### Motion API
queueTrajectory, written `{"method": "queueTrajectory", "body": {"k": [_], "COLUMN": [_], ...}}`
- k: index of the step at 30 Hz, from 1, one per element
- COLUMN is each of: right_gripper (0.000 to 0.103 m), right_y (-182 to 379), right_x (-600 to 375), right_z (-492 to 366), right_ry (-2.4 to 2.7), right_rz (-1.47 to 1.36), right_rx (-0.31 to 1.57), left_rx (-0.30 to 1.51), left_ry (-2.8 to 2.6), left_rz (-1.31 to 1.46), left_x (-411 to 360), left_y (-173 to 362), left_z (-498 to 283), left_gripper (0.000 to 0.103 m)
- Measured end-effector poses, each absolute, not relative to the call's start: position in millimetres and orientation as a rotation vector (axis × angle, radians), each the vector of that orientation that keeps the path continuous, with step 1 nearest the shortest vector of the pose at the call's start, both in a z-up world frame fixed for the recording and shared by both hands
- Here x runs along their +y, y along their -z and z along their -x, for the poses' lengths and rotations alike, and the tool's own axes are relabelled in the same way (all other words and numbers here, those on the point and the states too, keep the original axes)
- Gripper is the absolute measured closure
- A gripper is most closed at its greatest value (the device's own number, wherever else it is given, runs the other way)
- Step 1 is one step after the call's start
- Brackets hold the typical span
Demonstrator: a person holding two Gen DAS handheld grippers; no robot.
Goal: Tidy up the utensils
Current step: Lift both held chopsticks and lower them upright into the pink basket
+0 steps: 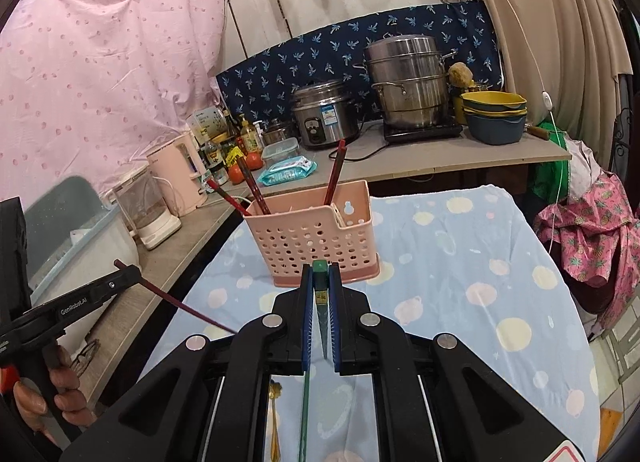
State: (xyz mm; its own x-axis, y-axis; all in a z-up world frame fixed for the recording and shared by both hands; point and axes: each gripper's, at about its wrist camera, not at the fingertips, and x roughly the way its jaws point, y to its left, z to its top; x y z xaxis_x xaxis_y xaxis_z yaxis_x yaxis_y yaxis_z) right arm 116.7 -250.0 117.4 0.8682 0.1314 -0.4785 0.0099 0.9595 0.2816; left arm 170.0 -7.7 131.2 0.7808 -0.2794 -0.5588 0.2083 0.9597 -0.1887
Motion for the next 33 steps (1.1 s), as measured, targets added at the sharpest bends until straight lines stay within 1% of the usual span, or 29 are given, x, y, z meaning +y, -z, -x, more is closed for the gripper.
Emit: {"method": "queueTrajectory", "body": {"k": [10,24,29,33], "right_gripper": [0.096,0.096,0.096,0.096], "right_y": [-150,-231,-246,-242], "right_x": [-259,-272,-273,-273], "right_z": [-153,-222,-248,-269], "right_ry": [-0.081,-0.094,-0.08,-0.064], "right_rz": [-0.305,-0.349,-0.358,-0.365], "right_rx": [0.444,0.255,0.21,0.21], "left_rx": [0.528,0.325,0.29,0.319], "left_ry": [0.295,0.318,0.319,0.305], "left_rz": [0.116,0.109,0.103,0.104], "left_x": [-23,-52,-58,-61], "left_y": [-174,-258,-268,-258], "left_z": [-200,-255,-278,-300], "left_gripper": [0.096,0.096,0.096,0.096]}}
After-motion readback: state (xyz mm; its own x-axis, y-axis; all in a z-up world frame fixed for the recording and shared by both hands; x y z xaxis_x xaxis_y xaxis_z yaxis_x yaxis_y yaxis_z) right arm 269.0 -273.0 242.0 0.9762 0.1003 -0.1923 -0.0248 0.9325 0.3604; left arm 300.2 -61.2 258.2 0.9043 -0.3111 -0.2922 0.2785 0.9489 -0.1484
